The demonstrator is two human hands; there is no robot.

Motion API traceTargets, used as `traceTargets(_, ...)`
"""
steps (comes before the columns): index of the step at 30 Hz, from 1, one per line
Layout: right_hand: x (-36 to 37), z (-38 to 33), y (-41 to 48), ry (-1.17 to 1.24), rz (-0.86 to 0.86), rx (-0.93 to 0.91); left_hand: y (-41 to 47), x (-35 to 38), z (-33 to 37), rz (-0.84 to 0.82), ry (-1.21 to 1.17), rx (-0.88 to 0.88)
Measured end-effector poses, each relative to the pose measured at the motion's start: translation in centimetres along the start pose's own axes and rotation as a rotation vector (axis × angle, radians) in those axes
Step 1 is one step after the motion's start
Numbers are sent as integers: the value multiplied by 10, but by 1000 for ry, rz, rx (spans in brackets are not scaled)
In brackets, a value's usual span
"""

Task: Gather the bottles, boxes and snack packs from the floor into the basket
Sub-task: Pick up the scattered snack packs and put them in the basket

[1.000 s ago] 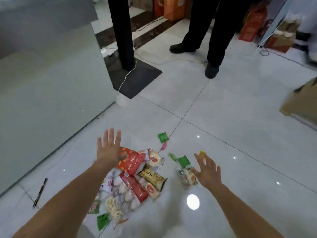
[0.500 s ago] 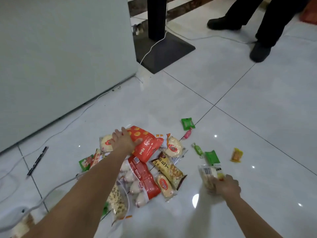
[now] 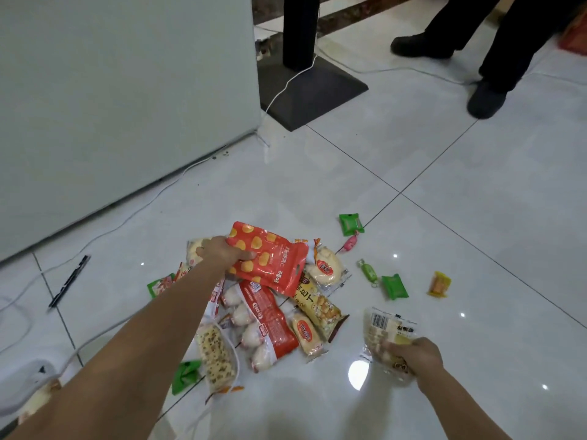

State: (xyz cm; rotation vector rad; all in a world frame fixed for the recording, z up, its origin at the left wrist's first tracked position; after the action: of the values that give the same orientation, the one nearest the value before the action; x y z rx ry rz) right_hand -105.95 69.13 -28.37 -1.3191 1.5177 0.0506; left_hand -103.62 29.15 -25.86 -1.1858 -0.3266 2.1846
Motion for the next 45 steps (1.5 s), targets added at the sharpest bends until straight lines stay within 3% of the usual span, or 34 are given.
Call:
traceTargets(5,-4,-18,-18,43,40,-80,-24,-25,-7,-82,-405,-50)
traceTargets(10,10,-84,-50,113,-83,-303,-39,-96,-35,-114,-724,-116)
traceTargets(18,42,-224,-199,-35,-381,-798,-90,-296,-138,-24,-825,-49)
traceTargets(22,93,-254,-289,-66,-551,-902,-134,-365,-218,116,-851,-136)
traceTargets(30,200,-184,-425,-242,-871,-1000,-201,-382,-342,243,-761,-420)
traceTargets(35,233,-155,-441,-322,-889,-1016,-205,-357,-373,231,-854,-515)
traceTargets(38,247,-145,-442,-490,-914,-1053,-200,-340,-377,216,-785,-558)
traceTargets(40,254,-141,-441,-644,-854,-1202,-197,-340,-380,277,-592,-609)
traceTargets(43,248,-152,-445,-800,-615,-1607,-202,-367,-390,638,-265,-602)
traceTargets(45,240,-168,-455,-838,-556,-1784,-216,-396,-388,780,-84,-617)
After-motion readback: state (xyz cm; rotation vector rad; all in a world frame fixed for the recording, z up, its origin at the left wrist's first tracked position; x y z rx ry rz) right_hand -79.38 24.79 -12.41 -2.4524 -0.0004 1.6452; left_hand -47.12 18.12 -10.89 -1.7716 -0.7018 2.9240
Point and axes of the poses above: each hand's wrist, its own y-axis towards the middle knuckle, its own x-axis out of the palm, z = x × y, the point moved 1 cm from there along y, towards the middle knuckle, and after that the axes turned 12 degrees about z, right-handed, at the moved point
